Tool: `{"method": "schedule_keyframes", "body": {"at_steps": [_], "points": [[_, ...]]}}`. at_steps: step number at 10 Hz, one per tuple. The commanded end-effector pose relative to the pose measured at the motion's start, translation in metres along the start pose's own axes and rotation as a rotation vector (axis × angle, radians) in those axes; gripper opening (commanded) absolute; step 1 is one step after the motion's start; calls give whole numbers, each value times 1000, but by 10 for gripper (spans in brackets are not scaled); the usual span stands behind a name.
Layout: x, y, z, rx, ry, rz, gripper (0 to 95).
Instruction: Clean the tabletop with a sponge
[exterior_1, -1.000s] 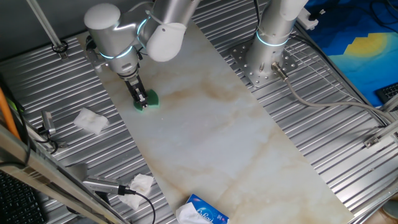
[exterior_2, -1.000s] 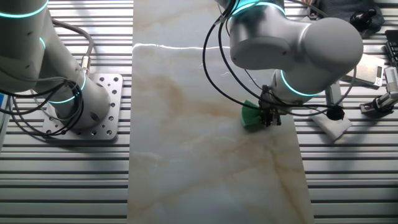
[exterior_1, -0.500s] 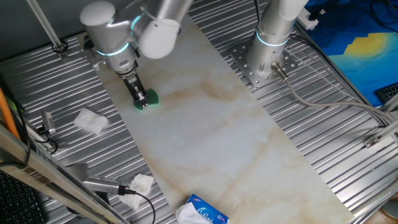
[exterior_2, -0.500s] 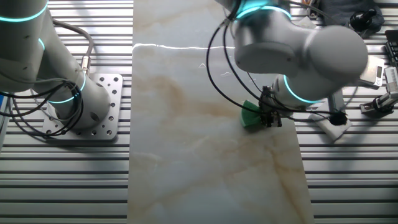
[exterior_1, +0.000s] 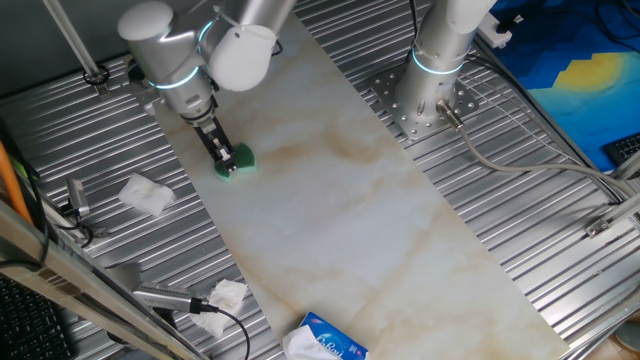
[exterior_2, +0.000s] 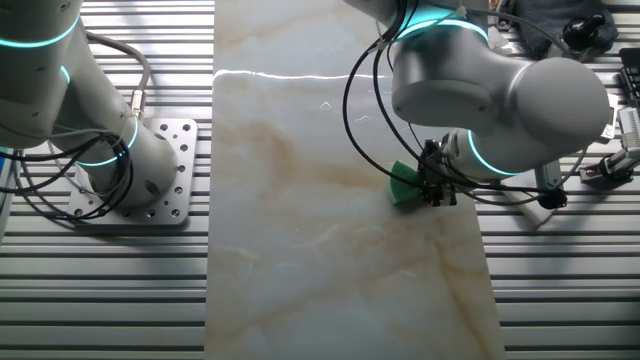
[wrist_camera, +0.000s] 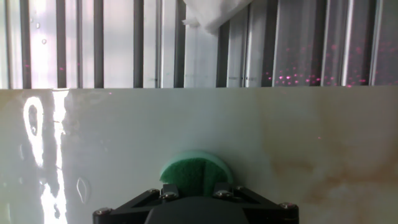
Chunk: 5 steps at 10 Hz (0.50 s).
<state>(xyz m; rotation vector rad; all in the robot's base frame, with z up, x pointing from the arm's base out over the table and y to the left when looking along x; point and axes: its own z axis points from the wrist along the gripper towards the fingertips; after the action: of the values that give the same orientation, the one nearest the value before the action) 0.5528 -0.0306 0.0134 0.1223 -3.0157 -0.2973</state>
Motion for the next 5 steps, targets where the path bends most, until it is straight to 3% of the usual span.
{"method": "schedule_keyframes", "body": {"at_steps": [1,5], "points": [[0,-1,0,1,3,-1,0],[0,-1,0,-10,12,14,0]]}}
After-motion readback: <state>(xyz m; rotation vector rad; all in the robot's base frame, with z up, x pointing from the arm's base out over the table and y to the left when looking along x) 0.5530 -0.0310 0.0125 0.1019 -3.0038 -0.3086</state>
